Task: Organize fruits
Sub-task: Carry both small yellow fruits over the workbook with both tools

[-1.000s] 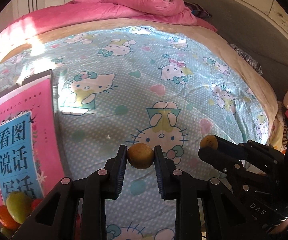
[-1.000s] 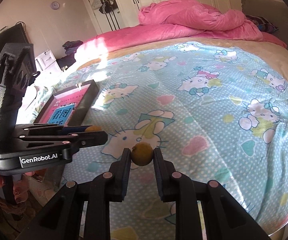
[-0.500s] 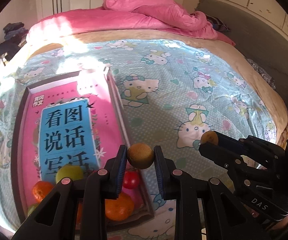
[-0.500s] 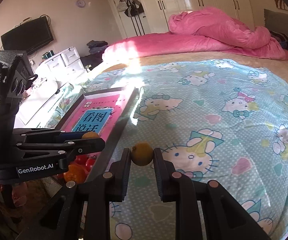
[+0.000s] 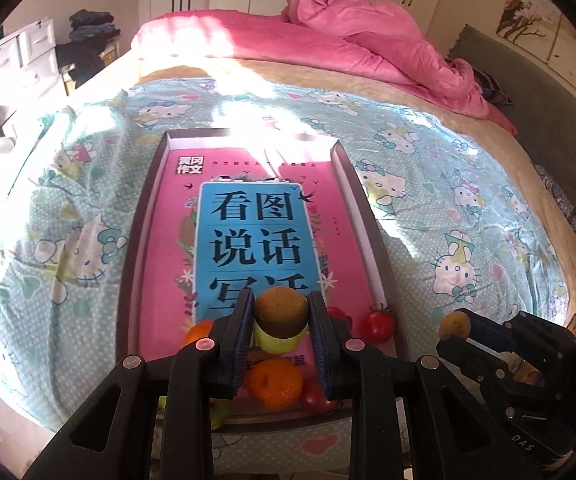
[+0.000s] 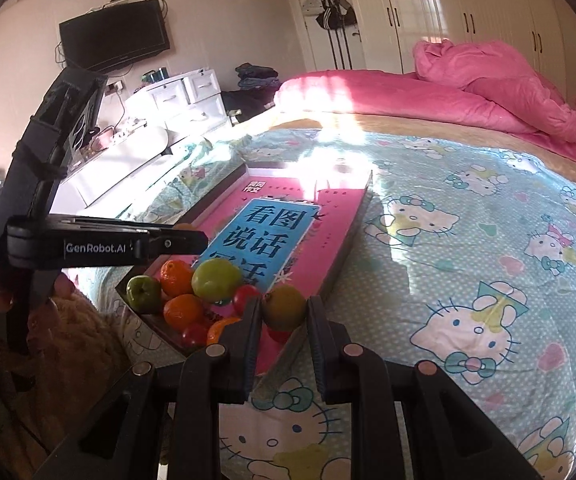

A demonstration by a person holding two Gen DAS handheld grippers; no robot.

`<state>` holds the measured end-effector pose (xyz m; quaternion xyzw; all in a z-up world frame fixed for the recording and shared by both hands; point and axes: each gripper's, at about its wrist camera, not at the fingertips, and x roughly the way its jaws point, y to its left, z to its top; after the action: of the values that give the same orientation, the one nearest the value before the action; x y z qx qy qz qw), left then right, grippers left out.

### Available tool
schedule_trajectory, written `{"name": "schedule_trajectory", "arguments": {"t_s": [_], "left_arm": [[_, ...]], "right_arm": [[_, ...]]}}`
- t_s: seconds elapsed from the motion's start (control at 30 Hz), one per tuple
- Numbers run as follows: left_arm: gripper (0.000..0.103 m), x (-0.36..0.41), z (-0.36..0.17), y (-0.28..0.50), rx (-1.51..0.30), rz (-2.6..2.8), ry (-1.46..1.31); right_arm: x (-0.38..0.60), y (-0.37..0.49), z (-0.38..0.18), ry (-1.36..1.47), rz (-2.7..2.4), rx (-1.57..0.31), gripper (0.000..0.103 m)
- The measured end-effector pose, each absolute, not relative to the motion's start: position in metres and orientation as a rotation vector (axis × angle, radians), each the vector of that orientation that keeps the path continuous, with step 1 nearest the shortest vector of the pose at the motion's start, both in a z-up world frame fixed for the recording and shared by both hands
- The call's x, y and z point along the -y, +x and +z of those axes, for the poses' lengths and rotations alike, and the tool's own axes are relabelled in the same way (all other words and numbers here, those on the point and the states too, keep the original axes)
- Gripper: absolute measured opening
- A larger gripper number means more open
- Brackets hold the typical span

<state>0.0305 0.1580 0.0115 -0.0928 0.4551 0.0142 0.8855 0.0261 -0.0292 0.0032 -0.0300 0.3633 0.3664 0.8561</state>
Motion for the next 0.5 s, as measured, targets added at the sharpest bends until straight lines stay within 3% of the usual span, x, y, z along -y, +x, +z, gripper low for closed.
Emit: {"name": "schedule_trajectory", "arguments": {"t_s": [0.5], "left_arm": [[0.028,-0.156,-0.009,0.024,-1.008,0.02,-0.191]], "right_arm": [[0.007,0.02,-0.013,-0.128,0.81,-0.804,0.023]]}}
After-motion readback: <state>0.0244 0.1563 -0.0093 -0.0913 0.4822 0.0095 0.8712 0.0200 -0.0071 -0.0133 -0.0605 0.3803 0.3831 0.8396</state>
